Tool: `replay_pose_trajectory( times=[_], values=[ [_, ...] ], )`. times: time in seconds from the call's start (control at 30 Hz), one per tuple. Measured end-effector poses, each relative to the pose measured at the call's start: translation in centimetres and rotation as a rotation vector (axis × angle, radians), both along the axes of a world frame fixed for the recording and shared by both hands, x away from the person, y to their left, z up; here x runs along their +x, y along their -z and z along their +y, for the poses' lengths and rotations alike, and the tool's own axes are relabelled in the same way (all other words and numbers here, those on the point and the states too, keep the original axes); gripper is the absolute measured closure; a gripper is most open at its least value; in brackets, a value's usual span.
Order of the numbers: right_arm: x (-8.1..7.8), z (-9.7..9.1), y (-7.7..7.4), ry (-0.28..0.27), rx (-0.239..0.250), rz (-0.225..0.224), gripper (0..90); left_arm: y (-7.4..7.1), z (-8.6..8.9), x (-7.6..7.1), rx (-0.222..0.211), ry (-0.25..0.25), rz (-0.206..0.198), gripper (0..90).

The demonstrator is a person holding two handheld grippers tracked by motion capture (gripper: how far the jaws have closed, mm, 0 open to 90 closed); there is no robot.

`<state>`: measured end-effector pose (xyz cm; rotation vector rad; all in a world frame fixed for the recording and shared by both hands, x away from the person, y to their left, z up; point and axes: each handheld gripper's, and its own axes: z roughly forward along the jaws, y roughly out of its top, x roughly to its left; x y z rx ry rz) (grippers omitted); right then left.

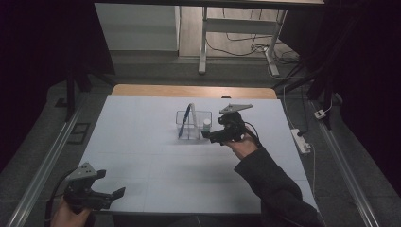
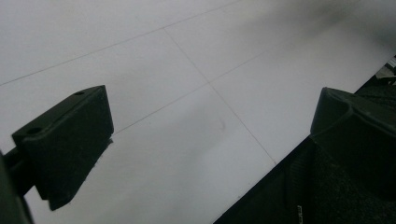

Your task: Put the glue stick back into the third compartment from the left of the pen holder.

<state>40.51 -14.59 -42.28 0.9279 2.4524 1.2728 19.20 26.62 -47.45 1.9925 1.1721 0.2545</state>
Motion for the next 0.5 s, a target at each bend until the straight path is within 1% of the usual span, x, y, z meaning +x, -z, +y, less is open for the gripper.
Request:
replay_pose_trajectory(
  times=[0.1,0.13,0.3,0.43,0.5],
  values=[
    [-1.0,-0.7,-0.2,-0.007,-0.022,-0.011,3.4,0.0,0.0,0.0,0.002,-0.004,0.003,0.0],
    [-1.4,-0.9,-0.3,-0.011,-0.029,-0.016,3.0,0.0,0.0,0.0,0.0,-0.006,0.003,0.0],
    [-3.0,-2.5,-0.5,-0.014,-0.029,-0.031,1.2,0.0,0.1,0.0,-0.006,-0.013,0.001,0.0],
    [-4.1,-3.8,-0.4,-0.012,-0.023,-0.029,0.1,0.0,0.1,0.0,-0.007,-0.017,0.001,0.0],
    [-4.7,-4.5,-0.3,-0.004,-0.029,-0.025,0.0,0.0,0.1,0.0,-0.01,-0.018,0.001,0.0]
  ],
)
